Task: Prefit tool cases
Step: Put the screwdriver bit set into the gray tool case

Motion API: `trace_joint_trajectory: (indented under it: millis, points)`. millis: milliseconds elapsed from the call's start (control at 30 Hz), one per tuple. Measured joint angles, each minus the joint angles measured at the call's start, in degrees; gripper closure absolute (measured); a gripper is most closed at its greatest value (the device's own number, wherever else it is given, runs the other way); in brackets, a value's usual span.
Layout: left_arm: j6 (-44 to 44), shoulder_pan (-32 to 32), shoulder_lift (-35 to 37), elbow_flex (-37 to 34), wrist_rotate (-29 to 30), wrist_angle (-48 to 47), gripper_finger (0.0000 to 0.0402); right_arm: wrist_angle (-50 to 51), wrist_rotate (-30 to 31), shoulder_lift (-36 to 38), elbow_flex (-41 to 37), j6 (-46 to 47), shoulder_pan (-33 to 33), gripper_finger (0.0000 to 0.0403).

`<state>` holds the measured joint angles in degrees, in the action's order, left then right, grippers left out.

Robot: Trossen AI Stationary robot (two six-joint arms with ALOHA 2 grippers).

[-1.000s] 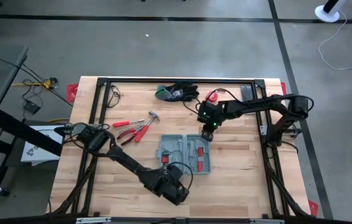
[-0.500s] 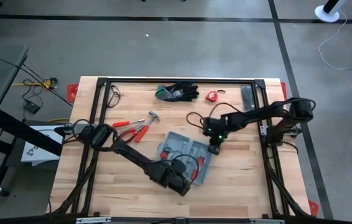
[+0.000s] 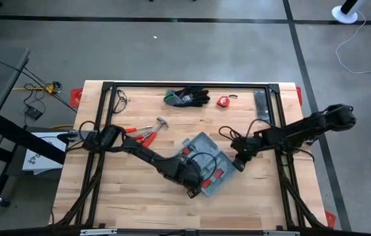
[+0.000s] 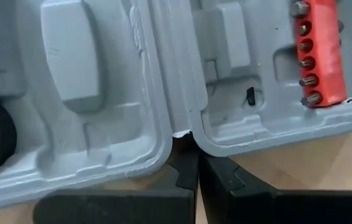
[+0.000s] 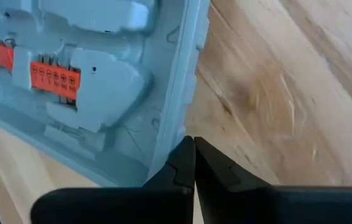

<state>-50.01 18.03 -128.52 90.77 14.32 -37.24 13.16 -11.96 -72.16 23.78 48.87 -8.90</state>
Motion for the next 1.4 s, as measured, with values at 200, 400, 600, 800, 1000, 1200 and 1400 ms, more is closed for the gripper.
trace_joint_trajectory:
  millis: [200,400,600,800,1000,1200,1400]
  points:
    - [8.0,-4.3,0.1,-0.2,-4.4,2.3,0.0401,0.9,2.5,2.3,-1.0,5.6,-4.8,0.0403]
    - [13.6,-7.4,1.0,-0.3,-6.2,2.9,0.0401,2.0,2.7,2.4,-1.0,9.6,-8.2,0.0403]
    - [17.0,-10.5,2.2,-0.3,-1.5,2.1,0.0401,1.3,5.4,2.4,-1.8,15.8,-12.3,0.0403]
    - [18.7,-12.8,2.8,-0.3,3.6,1.3,0.0401,-0.3,8.7,2.6,-1.8,20.6,-15.0,0.0403]
    - [17.2,-11.9,3.0,-0.3,1.7,1.3,0.0401,2.2,11.1,4.5,-1.8,23.5,-17.3,0.0403]
    - [15.3,-9.4,3.1,-0.3,-0.5,1.8,0.0401,10.0,15.6,9.7,-1.8,28.5,-20.3,0.0403]
    - [12.6,-7.4,5.9,-0.3,0.1,-3.1,0.0401,8.2,24.2,18.1,-1.8,31.1,-21.9,0.0403]
